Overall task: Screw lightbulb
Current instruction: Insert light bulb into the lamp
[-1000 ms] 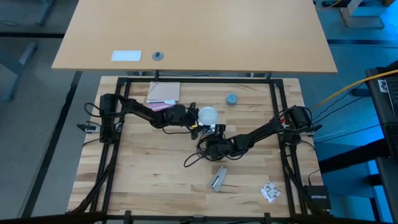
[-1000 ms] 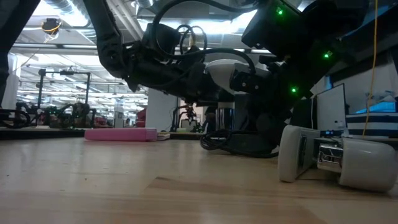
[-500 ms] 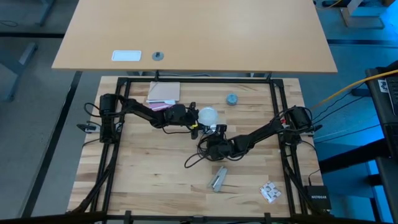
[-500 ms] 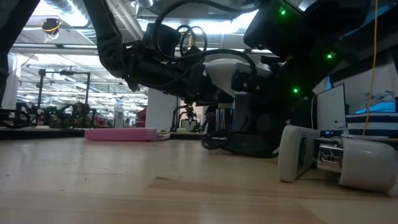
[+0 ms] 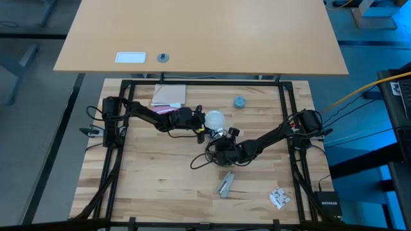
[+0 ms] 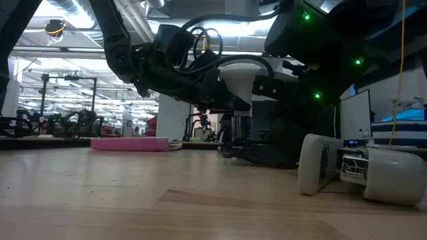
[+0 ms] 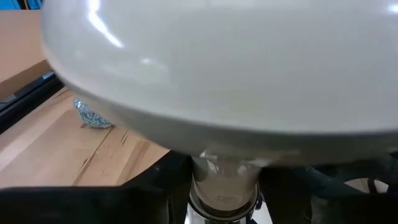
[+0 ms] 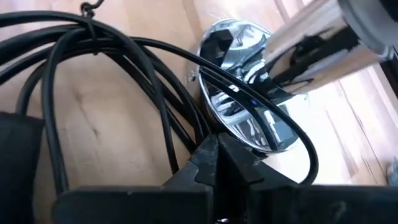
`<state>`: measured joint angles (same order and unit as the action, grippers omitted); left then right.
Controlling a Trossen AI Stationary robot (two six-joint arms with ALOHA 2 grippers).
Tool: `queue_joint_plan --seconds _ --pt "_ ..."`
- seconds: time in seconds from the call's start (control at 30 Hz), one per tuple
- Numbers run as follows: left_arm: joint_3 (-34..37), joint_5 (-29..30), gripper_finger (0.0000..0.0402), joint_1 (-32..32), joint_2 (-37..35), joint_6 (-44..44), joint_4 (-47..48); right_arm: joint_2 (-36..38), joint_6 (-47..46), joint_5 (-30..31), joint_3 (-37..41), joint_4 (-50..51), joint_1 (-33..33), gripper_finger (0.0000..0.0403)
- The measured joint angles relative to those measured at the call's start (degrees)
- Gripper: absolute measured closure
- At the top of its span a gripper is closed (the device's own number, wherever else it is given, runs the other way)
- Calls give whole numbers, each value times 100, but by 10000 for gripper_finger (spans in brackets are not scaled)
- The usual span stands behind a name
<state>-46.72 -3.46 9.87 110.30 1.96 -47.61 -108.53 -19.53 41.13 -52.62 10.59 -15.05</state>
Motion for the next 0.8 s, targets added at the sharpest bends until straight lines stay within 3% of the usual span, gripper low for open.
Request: queue_joint_plan --seconds 0.3,0.8 --pt "0 36 250 8 0 1 31 -7 -990 299 2 360 211 391" --pt "4 40 253 11 2 -28 58 -2 -1017 416 2 584 563 391"
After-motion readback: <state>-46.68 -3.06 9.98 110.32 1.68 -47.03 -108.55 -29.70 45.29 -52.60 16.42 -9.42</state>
